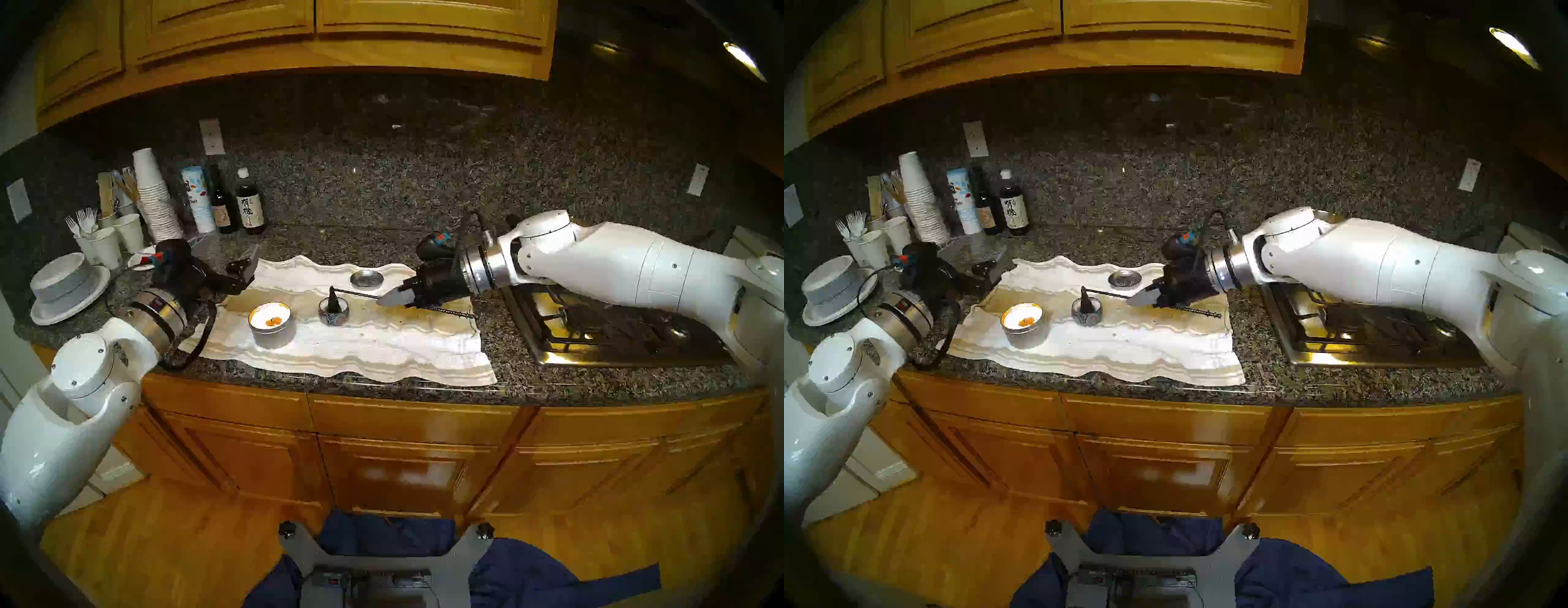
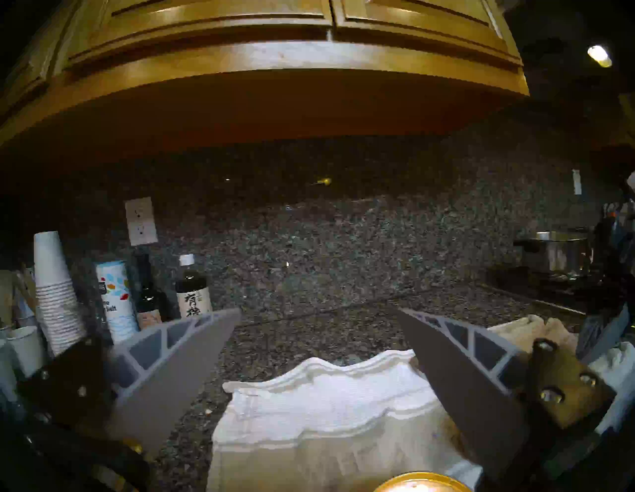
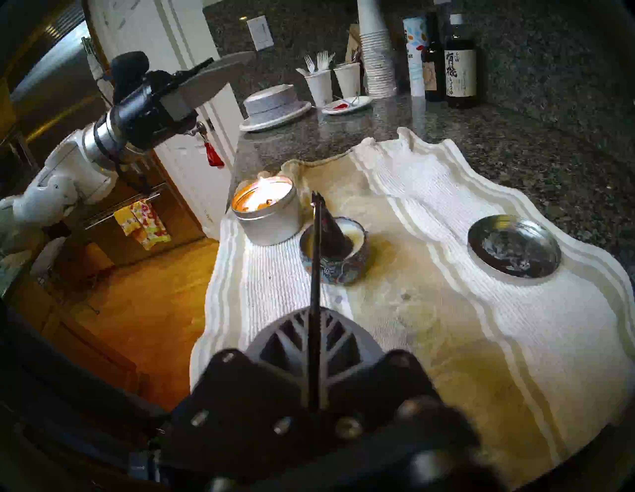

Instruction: Put out candle flame

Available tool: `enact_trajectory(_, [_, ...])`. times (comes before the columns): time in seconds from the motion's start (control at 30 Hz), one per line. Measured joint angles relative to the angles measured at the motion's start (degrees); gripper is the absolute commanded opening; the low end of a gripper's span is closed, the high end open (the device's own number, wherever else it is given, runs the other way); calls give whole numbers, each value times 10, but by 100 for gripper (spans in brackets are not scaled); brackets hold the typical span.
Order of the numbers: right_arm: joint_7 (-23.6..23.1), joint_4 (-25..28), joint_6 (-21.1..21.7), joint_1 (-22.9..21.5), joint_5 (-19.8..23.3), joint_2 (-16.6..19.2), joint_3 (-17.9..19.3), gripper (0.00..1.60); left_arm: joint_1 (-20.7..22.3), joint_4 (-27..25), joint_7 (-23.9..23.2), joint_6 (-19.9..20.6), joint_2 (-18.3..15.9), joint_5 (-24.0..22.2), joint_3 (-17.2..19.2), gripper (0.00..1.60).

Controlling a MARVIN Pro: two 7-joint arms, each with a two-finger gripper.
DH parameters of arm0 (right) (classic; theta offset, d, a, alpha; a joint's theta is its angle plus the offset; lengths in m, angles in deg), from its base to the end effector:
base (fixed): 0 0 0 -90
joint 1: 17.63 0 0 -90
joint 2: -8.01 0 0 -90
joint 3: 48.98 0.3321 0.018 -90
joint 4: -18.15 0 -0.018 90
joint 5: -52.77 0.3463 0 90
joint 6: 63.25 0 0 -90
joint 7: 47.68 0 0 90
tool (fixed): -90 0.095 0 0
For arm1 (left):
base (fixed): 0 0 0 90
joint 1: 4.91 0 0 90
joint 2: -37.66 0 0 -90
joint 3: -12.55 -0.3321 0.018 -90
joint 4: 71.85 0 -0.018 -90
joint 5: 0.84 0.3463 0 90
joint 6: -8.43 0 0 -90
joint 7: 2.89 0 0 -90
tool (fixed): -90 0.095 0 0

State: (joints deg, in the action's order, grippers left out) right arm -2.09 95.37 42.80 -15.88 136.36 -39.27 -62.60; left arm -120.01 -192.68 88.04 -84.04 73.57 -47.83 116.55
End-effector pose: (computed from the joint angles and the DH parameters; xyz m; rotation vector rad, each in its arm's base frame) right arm 0.5528 0.0455 -0.1434 -1.8170 -1.1832 -0.8488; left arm 0.3603 0.1570 -0.1553 1.9709 -0.4218 2.2575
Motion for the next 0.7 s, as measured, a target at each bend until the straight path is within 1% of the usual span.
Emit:
enact_trajectory(0.07, [0, 2, -1, 0, 0, 1, -1, 0, -8, -9, -4, 2, 0, -3, 5, 160])
enact_trajectory(0.13, [0, 3, -1, 0, 0, 2, -1, 0, -15, -16, -7, 5, 0, -5, 10, 60])
enact_trajectory(0.17, [0, 4, -2, 0, 0, 3, -1, 0, -19, -19, -8, 6, 0, -6, 13, 50])
enact_trajectory(0.23, [-1, 6, -2, 1, 0, 4, -2, 0, -25, -25, -10, 8, 0, -8, 18, 9])
enact_trajectory(0.27, [-1, 6, -2, 1, 0, 4, -2, 0, -28, -28, -11, 8, 0, -9, 20, 1])
enact_trajectory(0.43, [0, 9, -4, 1, -1, 6, -4, 0, -43, -42, -19, 13, 0, -14, 27, 0])
enact_trajectory(0.7, [0, 12, -5, 1, -1, 9, -6, 0, -57, -57, -37, 32, -5, -31, 24, 0])
